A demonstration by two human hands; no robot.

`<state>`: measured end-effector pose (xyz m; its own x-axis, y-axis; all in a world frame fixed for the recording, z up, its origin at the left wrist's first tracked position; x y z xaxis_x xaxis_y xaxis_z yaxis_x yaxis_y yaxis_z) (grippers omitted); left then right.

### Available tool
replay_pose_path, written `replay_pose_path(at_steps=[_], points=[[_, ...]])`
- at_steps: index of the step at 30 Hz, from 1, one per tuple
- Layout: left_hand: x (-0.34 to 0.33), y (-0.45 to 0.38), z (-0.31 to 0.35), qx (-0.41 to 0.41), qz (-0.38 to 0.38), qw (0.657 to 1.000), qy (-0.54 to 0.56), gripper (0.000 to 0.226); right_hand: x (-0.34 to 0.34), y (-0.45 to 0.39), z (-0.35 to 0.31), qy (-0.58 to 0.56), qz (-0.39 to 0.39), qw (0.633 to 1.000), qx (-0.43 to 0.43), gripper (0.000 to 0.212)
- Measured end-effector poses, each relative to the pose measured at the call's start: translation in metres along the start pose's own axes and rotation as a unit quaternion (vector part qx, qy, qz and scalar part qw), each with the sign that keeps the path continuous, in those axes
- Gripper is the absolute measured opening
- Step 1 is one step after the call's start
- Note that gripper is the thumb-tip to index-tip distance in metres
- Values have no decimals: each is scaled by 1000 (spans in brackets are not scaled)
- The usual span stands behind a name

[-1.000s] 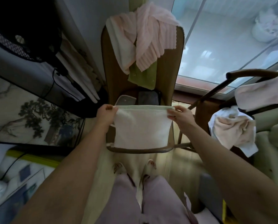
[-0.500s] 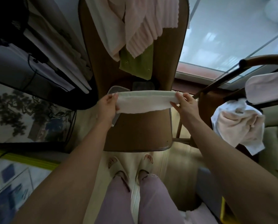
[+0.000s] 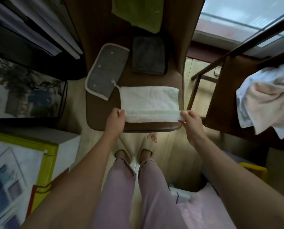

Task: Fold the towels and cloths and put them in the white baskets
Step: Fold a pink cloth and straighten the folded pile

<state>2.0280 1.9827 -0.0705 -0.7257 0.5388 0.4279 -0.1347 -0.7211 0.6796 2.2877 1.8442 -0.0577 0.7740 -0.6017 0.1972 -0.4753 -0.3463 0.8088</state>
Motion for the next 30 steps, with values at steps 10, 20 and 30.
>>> replay_pose_path(at_steps=[10, 20, 30], points=[[-11, -21, 0, -95, 46, 986, -127, 31, -19, -24, 4, 215, 49, 971, 95, 25], [-15, -37, -5, -127, 154, 980, -18, 24, -56, -45, -23, 260, 21, 939, 224, 11], [-3, -68, -10, -93, 148, 982, -73, 34, -80, -77, -36, 413, 59, 859, 297, 18]])
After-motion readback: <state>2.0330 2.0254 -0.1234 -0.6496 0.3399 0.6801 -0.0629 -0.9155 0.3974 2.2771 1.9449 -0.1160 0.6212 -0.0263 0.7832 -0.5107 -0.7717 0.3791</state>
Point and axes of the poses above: each hand's wrist, its own y-axis away from the middle knuckle, its own x-axis out of the back of the hand, z = x × y, the point moved 8 cm from there along -y, towards the middle knuckle, and after that the axes turned 5 degrees about -x, right-handed, at the moved point
